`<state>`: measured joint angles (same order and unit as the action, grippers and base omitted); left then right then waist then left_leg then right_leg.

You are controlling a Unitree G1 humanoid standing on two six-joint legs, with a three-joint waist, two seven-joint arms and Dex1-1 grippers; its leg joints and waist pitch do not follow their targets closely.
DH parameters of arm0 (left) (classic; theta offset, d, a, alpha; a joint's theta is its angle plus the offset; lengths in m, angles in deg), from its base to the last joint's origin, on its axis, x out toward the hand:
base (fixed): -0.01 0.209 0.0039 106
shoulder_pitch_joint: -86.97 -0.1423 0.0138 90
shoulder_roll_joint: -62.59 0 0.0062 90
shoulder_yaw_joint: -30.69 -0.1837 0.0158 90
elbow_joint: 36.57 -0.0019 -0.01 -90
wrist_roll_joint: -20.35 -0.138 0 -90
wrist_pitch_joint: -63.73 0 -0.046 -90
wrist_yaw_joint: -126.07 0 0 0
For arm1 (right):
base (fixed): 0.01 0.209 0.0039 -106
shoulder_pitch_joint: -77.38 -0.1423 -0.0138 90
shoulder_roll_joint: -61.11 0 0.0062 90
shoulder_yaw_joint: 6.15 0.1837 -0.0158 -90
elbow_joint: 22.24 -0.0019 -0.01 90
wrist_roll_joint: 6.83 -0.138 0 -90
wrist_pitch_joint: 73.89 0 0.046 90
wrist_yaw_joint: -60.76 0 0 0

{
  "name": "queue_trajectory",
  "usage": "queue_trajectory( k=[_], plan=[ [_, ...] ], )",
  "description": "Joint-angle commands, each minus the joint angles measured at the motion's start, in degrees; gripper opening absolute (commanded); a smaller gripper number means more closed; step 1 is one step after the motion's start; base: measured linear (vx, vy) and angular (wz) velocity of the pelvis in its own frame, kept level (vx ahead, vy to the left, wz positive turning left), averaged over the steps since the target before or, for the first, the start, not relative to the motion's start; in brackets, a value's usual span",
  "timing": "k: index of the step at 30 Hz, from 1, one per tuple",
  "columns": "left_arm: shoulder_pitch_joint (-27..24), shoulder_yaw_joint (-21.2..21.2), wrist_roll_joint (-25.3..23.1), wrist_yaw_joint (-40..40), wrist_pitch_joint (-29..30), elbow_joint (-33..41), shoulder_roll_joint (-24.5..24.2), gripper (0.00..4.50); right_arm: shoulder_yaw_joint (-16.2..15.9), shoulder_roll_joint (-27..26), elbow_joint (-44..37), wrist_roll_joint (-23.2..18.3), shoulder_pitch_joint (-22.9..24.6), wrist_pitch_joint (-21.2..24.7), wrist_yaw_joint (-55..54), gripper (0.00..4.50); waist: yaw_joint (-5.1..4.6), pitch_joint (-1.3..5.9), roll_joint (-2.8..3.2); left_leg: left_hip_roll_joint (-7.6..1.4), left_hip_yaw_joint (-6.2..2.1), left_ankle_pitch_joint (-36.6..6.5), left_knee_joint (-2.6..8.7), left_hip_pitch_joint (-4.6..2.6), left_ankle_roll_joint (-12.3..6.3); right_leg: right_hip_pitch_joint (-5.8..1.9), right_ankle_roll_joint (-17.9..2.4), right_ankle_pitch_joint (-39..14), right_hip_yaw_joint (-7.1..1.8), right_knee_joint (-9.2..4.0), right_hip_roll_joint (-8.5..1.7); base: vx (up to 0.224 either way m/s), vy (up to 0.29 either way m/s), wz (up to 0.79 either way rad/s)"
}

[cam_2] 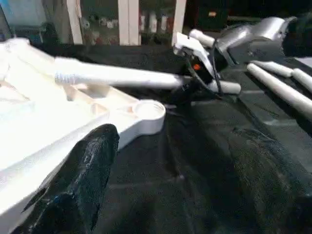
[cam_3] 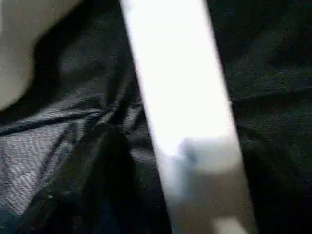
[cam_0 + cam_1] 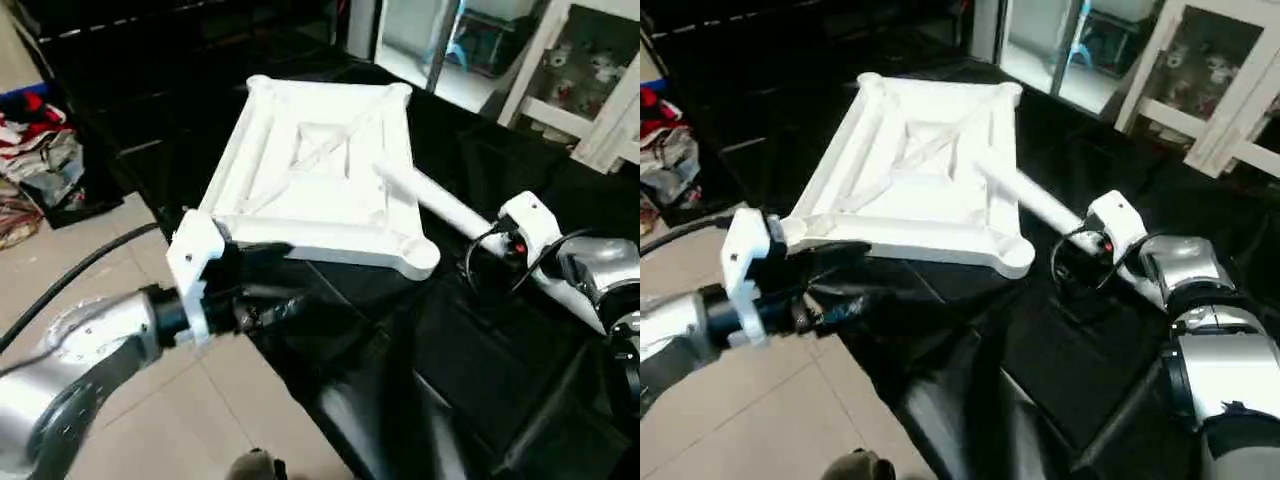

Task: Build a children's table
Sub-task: Pick table leg

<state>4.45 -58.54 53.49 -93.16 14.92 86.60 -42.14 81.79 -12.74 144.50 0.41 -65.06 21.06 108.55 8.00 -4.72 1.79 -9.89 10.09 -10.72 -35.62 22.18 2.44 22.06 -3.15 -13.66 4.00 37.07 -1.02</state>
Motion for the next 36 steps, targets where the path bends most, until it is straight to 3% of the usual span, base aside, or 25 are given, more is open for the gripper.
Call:
queue_trajectory(
  k=[1, 5, 12, 20, 25, 32, 34, 35, 36],
  plan=[
    [0.34, -1.19, -1.51, 0.10, -1.27, -1.16, 0.13, 4.06, 0.04, -0.46, 0.22, -0.22, 0.43, 0.45, 2.14, 3.31, 0.02, 4.41, -0.31, -3.89, -1.53, -6.65, 3.20, -0.50, -4.76, -2.52, -12.63, -5.18, -3.74, -4.65, -7.00, 0.000, 0.000, 0.00],
    [1.43, -2.56, -3.20, 0.56, -3.49, -2.88, 1.23, 4.06, -0.52, -0.48, -0.03, 0.54, 1.68, -0.57, 2.39, 2.95, 0.05, 4.58, -0.12, -3.98, -1.53, -6.77, 3.10, -0.61, -4.57, -2.46, -12.68, -5.47, -3.74, -4.71, -7.06, 0.000, 0.000, 0.00],
    [2.34, -3.06, -4.06, -0.23, -5.60, -4.76, 1.24, 4.06, 0.39, -0.03, -0.12, 0.11, 2.12, -0.55, 3.08, 2.51, 0.07, 4.79, -0.42, -3.87, -1.50, -7.19, 3.07, -0.62, -4.33, -2.55, -12.58, -5.51, -3.66, -4.63, -6.99, 0.000, 0.000, 0.00],
    [2.01, -3.17, -5.35, -0.77, -7.67, -5.69, 0.98, 4.06, 1.07, 0.24, -0.10, -0.09, 1.34, -0.73, 2.44, 1.88, 0.19, 4.95, -0.30, -3.95, -1.54, -6.53, 2.98, -0.62, -4.64, -2.53, -12.80, -4.53, -3.59, -4.50, -7.01, 0.000, 0.000, 0.00],
    [1.71, -2.72, -5.37, -0.85, -8.47, -5.90, 0.75, 4.06, 3.65, 0.61, -0.19, -2.12, 0.16, -0.80, 1.36, 1.59, 0.36, 5.08, -0.29, -3.95, -1.57, -5.71, 2.92, -0.56, -4.88, -2.58, -12.96, -3.01, -3.56, -4.27, -7.00, 0.000, 0.000, 0.00],
    [1.23, -2.67, -5.65, -1.08, -9.24, -5.97, 0.83, 4.06, 5.66, 1.69, -0.36, -3.85, -0.30, -1.15, 1.44, 1.52, 0.35, 5.06, -0.31, -3.93, -1.53, -5.87, 2.87, -0.54, -5.06, -2.59, -13.01, -3.12, -3.48, -4.32, -6.97, 0.000, 0.000, 0.00],
    [1.23, -2.81, -5.80, -0.67, -9.81, -6.64, 1.30, 4.06, 7.08, 2.33, -0.69, -4.80, -0.35, -1.44, 1.81, 1.52, 0.34, 5.08, -0.50, -3.87, -1.46, -5.60, 2.84, -0.51, -5.17, -2.62, -12.95, -3.03, -3.51, -4.27, -6.92, 0.000, 0.000, 0.00],
    [1.41, -2.87, -6.27, 0.38, -9.77, -7.34, 1.88, 4.06, 8.46, 2.64, -0.96, -5.94, -0.40, -1.58, 1.66, 1.51, 0.21, 5.08, -1.12, -3.82, -1.33, -5.33, 2.83, -0.54, -5.34, -2.71, -12.77, -2.88, -3.53, -4.29, -6.91, 0.000, 0.000, 0.00],
    [1.51, -2.90, -6.52, 0.89, -9.72, -7.67, 2.12, 4.06, 9.07, 2.76, -1.08, -6.48, -0.44, -1.62, 1.62, 1.51, 0.27, 5.08, -0.96, -3.83, -1.37, -5.23, 2.84, -0.54, -5.42, -2.70, -12.70, -2.97, -3.51, -4.24, -6.95, 0.000, 0.000, 0.00]
  ],
)
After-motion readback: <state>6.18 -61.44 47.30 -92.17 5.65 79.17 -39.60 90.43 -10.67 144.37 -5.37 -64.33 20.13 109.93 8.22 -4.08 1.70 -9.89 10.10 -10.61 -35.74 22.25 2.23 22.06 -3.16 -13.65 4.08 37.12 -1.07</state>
